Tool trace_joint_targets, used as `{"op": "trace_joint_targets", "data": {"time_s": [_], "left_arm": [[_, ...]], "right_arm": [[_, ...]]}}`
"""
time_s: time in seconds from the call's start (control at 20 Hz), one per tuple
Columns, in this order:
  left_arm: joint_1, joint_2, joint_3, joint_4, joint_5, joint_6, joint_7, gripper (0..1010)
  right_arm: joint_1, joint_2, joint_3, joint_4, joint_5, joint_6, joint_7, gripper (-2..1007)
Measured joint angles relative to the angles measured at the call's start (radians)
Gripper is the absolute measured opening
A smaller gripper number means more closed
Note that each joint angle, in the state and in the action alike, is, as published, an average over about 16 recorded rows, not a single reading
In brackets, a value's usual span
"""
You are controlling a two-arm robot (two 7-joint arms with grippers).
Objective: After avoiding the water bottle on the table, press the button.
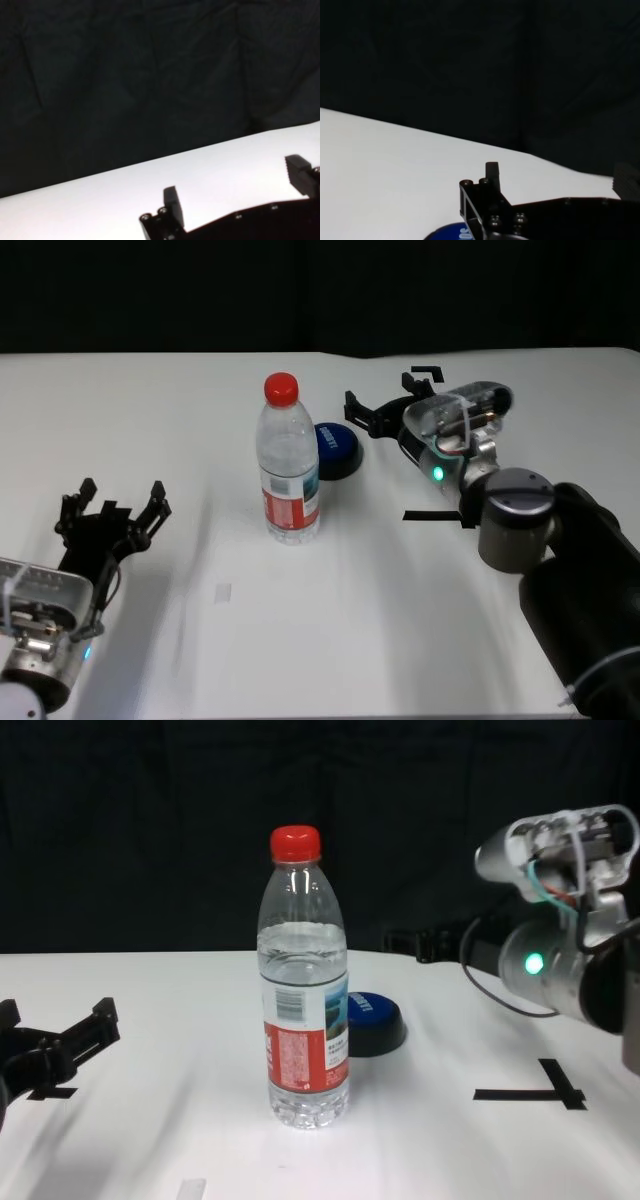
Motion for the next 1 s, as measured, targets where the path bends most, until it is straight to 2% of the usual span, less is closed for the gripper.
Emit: {"op": "trace_joint_targets", "data": {"time_s": [0.4, 1.0], "left_arm": [[0.000, 0.000, 0.000, 0.000, 0.000, 0.000, 0.000, 1003], [0.000, 0.000, 0.000, 0.000, 0.000, 0.000, 0.000, 1003]], "right_arm": [[-0.133, 0.021, 0.015, -0.204, 0.024, 0.058, -0.019, 1003], [-0.329, 0.045, 0.028, -0.430, 0.047, 0.121, -0.043, 1003]]}}
